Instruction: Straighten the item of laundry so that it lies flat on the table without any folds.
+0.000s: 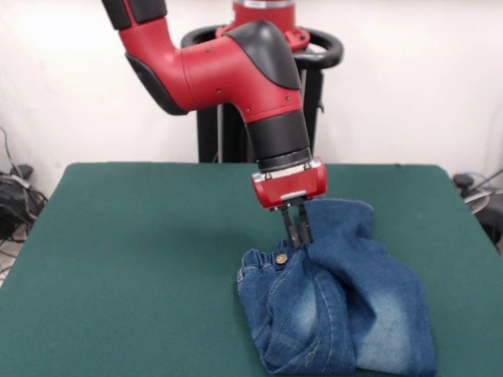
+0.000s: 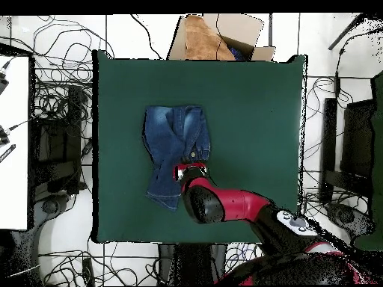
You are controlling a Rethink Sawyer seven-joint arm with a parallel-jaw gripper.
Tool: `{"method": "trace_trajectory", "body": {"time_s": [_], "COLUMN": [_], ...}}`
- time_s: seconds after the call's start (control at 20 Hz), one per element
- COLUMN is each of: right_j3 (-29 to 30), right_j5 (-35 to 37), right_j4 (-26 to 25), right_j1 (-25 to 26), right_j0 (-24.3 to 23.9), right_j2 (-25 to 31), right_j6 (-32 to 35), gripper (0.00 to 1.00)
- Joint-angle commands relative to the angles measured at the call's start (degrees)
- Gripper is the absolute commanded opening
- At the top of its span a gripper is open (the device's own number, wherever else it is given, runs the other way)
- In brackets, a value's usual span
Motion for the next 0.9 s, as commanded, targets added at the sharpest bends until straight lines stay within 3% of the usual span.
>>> {"method": "trace_trajectory", "body": {"time_s": [0.05,0.6,0.9], "right_j3": [-7.9,-8.0,-9.3], "right_j5": [2.0,3.3,6.4], "right_j4": [-1.3,1.6,0.6], "right_j1": [0.2,-4.2,-0.7], "right_j0": [1.5,6.3,5.0], "right_j2": [-3.3,-9.4,-7.4], "right_j6": [5.4,6.0,5.7], "gripper": [0.0,0.0,0.0]}}
